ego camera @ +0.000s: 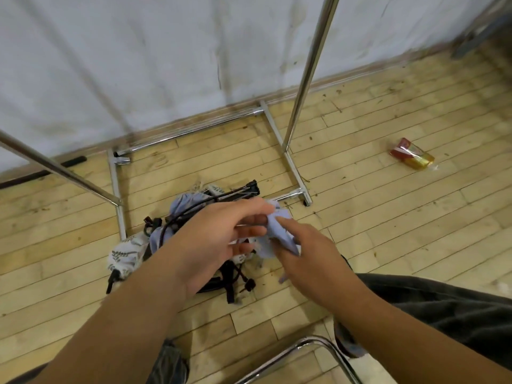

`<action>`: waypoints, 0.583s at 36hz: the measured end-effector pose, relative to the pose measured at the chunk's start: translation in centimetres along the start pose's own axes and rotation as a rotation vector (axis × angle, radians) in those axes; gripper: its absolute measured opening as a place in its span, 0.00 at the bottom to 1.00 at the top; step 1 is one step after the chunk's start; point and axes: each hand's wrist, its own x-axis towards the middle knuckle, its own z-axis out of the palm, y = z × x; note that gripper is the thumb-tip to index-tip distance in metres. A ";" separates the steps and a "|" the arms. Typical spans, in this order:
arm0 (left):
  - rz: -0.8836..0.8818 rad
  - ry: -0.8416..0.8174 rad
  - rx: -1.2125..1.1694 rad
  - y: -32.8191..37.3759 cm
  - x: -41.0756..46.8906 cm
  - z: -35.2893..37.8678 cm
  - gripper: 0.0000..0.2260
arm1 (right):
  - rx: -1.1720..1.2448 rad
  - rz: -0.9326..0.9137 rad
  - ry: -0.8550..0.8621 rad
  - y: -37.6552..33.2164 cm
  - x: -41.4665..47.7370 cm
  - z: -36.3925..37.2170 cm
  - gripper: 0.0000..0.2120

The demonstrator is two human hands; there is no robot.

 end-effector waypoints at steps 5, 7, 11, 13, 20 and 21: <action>0.123 -0.003 0.027 -0.2 -0.1 -0.5 0.13 | 0.109 0.048 0.091 -1.1 0.8 -2.1 0.13; 0.149 0.003 0.062 -0.2 -0.3 -1.1 0.14 | 0.183 0.070 0.151 -1.4 1.2 -2.9 0.13; 0.228 0.147 0.320 -1.3 0.3 -2.8 0.09 | 0.361 0.140 0.258 -1.4 1.7 -3.9 0.15; 0.224 0.184 0.469 -2.1 1.1 -3.7 0.16 | 0.436 0.177 0.279 -1.6 1.6 -4.1 0.18; 0.027 -0.049 0.727 -5.3 3.1 -5.2 0.42 | 0.711 0.195 0.191 -1.8 1.9 -4.3 0.16; 0.026 -0.069 0.778 -5.6 3.2 -5.2 0.44 | 0.724 0.198 0.170 -1.9 2.0 -4.3 0.15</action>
